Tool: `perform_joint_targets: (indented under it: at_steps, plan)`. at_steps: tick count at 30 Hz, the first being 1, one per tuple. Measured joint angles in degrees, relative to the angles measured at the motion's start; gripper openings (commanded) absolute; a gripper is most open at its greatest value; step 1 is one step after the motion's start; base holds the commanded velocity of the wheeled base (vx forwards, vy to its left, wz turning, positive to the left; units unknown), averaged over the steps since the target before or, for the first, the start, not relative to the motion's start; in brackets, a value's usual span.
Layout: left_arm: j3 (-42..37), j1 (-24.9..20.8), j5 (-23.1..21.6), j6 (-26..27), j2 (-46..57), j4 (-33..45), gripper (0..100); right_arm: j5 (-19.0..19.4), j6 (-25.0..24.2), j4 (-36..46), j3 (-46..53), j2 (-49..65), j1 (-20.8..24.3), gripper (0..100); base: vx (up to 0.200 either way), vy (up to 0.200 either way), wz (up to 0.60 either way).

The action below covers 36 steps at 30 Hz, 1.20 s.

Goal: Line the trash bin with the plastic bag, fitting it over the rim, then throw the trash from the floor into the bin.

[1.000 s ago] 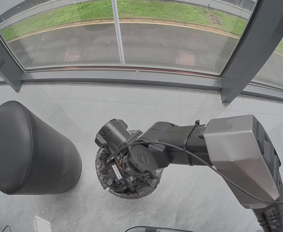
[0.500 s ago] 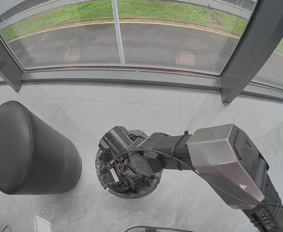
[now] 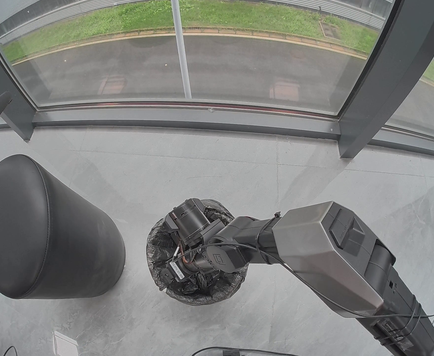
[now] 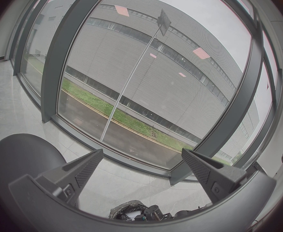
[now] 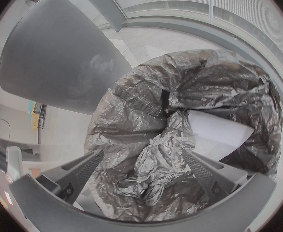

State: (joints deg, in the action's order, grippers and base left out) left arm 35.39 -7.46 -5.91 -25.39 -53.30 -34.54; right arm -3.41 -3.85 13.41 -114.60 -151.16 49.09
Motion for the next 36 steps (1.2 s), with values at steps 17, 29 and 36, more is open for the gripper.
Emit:
perform_joint_targets:
  at_steps: [17, 29, 36]
  plan:
    - [-1.05, 0.0, -2.51, 0.0, -0.09, -0.06, 100, -0.74, 9.07, -5.8, 0.0, -2.28, -2.43, 100, 0.0, 0.0, 0.0]
    - [-0.94, 0.0, -2.54, 0.02, -0.11, -0.09, 100, -1.49, 9.16, -6.92, 0.0, -5.51, -4.55, 100, 0.0, 0.0, 0.0]
    - [-0.94, 0.0, -2.54, 0.02, -0.12, -0.09, 100, -1.62, 9.18, -7.14, 0.0, -5.21, -4.58, 100, 0.0, 0.0, 0.0]
